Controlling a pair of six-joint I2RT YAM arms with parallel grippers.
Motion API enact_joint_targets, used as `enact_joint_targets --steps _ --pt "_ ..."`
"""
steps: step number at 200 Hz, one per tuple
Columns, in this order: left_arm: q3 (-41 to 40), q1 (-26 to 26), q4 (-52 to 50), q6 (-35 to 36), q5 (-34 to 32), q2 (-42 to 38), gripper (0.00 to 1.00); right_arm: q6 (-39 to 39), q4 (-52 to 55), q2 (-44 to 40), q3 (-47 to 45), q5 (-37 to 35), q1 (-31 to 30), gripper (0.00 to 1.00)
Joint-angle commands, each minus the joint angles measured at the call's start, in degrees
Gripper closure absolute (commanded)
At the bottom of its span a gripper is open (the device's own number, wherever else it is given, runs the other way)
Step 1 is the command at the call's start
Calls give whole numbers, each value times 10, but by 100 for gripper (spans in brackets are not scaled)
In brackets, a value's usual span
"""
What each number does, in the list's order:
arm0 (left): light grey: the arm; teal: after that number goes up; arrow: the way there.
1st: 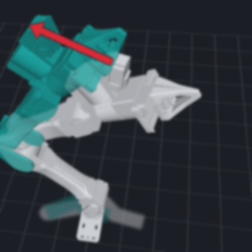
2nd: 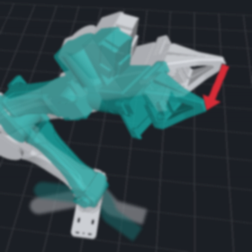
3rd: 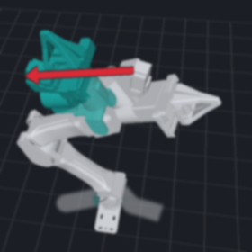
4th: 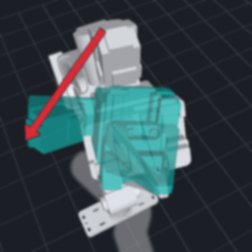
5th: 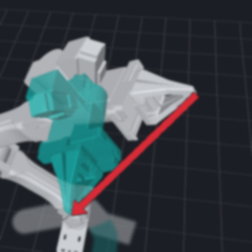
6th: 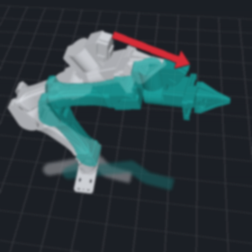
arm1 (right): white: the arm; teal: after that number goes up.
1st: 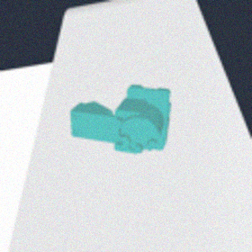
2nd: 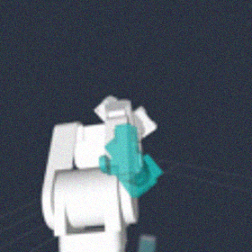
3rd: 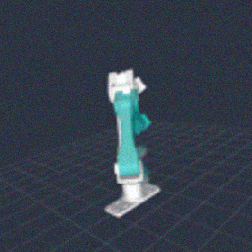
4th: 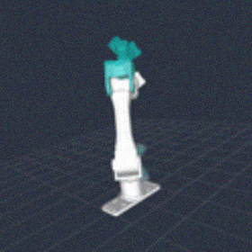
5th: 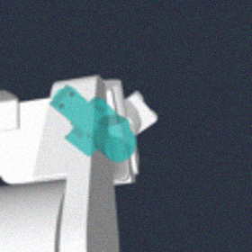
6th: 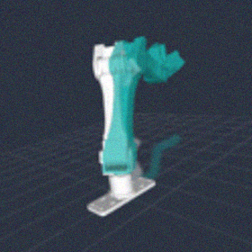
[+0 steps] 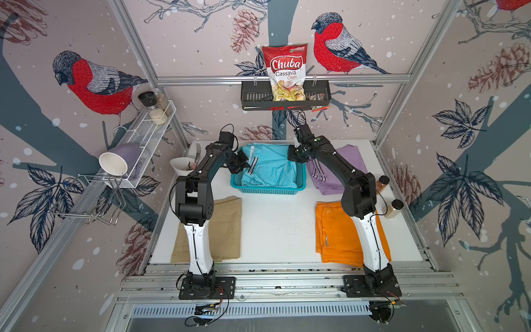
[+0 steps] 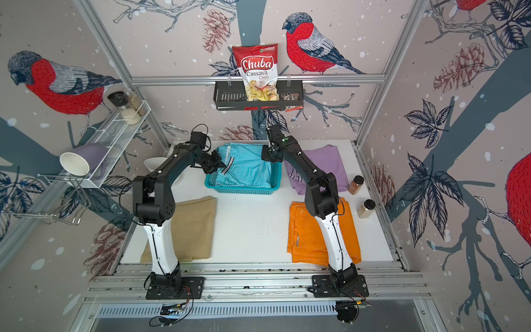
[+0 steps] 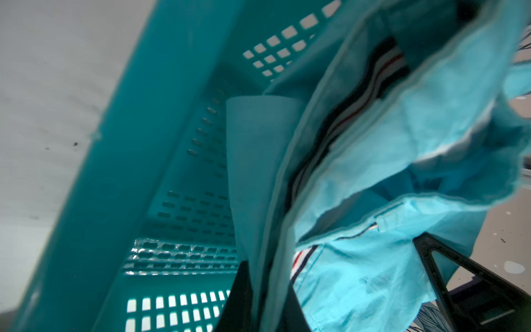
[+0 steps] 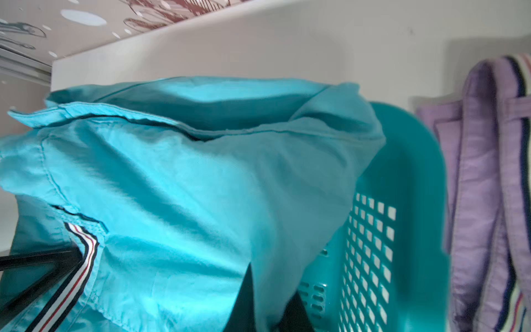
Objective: Put the folded long pants in the basket
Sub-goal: Place the long pant in the basket, then move the long pant to the center of the board.
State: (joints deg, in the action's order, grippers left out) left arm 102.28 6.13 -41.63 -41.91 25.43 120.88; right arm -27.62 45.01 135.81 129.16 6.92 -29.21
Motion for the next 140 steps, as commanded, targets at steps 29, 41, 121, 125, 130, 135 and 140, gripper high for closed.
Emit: enact_joint_targets --steps 29,41,121,125,130,135,140 --pt "-9 -3 -29 21 -58 51 100 -4 17 30 -70 -56 6 100" --pt "-9 -2 -22 22 -64 60 100 -3 17 41 -65 -64 5 100" --pt "-5 -2 16 20 -55 45 62 30 -30 26 -52 -94 13 44" --pt "-6 -2 17 18 -58 37 59 31 -34 18 -54 -94 12 39" --pt "-8 -2 16 17 -63 26 55 33 -40 8 -55 -93 10 34" --pt "-8 -2 14 15 -66 16 49 35 -46 0 -55 -92 7 31" --pt "-9 -2 13 13 -70 6 41 37 -51 -9 -55 -91 4 28"
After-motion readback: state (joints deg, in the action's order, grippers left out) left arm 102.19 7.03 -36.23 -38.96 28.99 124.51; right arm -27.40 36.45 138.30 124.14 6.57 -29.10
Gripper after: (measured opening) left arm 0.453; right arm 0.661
